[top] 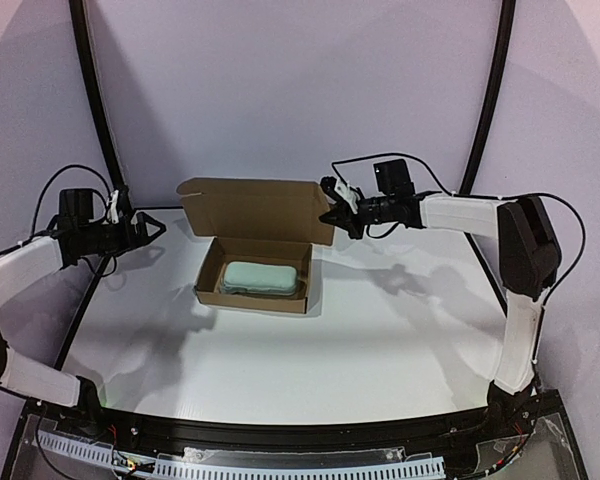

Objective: Fold the paper box

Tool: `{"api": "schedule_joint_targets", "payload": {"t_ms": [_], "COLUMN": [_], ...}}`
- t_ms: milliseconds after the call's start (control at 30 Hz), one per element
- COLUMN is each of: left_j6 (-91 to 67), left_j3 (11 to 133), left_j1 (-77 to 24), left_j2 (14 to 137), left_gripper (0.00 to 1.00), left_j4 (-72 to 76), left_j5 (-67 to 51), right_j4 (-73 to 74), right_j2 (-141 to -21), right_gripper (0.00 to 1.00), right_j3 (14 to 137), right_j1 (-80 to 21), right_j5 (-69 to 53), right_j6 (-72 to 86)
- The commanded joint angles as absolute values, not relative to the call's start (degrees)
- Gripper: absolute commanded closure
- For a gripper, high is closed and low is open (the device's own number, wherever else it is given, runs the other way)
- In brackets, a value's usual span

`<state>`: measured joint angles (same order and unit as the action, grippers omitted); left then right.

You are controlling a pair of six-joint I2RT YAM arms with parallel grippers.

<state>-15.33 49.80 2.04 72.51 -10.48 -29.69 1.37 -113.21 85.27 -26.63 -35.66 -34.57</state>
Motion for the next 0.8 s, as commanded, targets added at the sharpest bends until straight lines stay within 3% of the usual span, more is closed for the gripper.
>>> {"api": "schedule_joint_targets", "payload": {"t_ms": [0,233,400,667,767], "left_j6": [-5.3,2.3,6.0,8.3,7.9], "left_j3": [53.0,68.5,79.5,81.1,82.8], "left_j1": [2.2,2.2,2.3,2.2,2.2], "left_j2": [75.1,88.8,99.1,103.4,105.3], "left_gripper": [0.00,0.00,0.08,0.13,0.22], "left_j4": [-4.7,-11.0,-17.2,-16.1,-16.5], "left_j5": [-42.9,-48.7,-55.9,-58.8,-59.8], "right_j4": [10.4,15.4,19.5,27.3,27.6], "right_j2": [-116.1,-118.5,-120.3,-125.1,-126.5], "right_gripper": [1.00,1.00,1.00,1.00,1.00], "right_j3": [90.9,95.2,99.8,109.6,111.4], "right_j1": [-25.8,-25.2,-24.8,-24.4,-24.0], "right_j5": [-43.0,-44.0,-44.2,-46.4,-47.7], "right_j6": [-38.0,-40.1,-41.1,-42.7,-42.7]}}
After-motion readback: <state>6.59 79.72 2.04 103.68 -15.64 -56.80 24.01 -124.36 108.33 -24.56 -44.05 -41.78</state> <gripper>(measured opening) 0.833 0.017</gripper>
